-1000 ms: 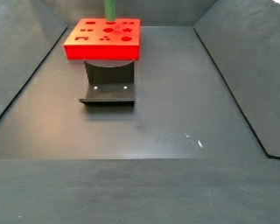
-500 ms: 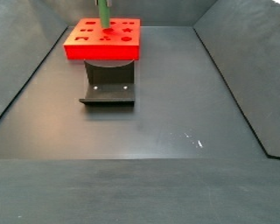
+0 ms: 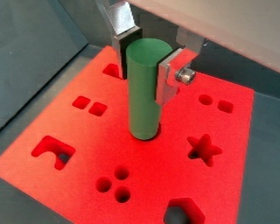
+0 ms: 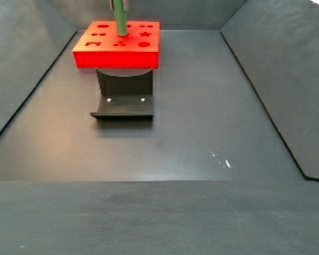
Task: Insert the round object.
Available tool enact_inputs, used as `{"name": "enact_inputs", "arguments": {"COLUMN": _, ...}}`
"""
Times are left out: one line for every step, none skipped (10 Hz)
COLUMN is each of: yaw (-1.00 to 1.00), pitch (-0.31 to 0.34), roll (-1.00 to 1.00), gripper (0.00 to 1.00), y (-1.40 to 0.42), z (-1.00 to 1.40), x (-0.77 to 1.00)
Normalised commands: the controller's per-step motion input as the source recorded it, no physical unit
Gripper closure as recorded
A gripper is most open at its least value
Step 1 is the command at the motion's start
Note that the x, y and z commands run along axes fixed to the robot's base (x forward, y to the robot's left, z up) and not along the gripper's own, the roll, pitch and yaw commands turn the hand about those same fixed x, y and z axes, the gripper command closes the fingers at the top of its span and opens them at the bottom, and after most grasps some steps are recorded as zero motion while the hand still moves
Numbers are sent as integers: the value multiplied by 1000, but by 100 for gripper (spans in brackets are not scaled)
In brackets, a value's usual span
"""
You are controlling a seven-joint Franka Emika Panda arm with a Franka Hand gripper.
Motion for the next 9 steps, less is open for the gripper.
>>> {"name": "enact_inputs", "arguments": {"yaw": 0, "pitch": -130, "roll": 0, "gripper": 100, "y": -43, "z": -520, "x": 80}}
{"name": "enact_inputs", "arguments": {"yaw": 0, "pitch": -170, "roll": 0, "gripper": 100, "y": -14, "z": -637, "x": 126}}
{"name": "enact_inputs", "arguments": {"yaw": 0, "pitch": -180, "roll": 26, "gripper": 100, "y": -37, "z": -697, "x": 160}}
{"name": "enact_inputs", "arguments": {"yaw": 0, "pitch": -171, "roll": 80, "gripper": 100, "y": -23, "z": -797, "x": 151}}
{"name": "enact_inputs", "arguments": {"yaw": 6, "pitch": -131, "roll": 143, "gripper": 100, "y": 0, "z": -811, "x": 94}}
{"name": "enact_inputs", "arguments": {"yaw": 0, "pitch": -94, "roll": 197, "gripper": 100, "y": 0, "z": -800, "x": 109}}
{"name": "enact_inputs", "arguments": {"yaw": 0, "pitch": -26, "roll": 281, "gripper": 100, "y": 0, "z": -751, "x": 60}}
{"name": "enact_inputs", "arguments": {"yaw": 0, "pitch": 0, "roll": 274, "gripper": 100, "y": 0, "z": -677, "x": 66}}
{"name": "enact_inputs", "arguments": {"yaw": 0, "pitch": 0, "roll": 0, "gripper": 100, "y": 0, "z": 0, "x": 0}}
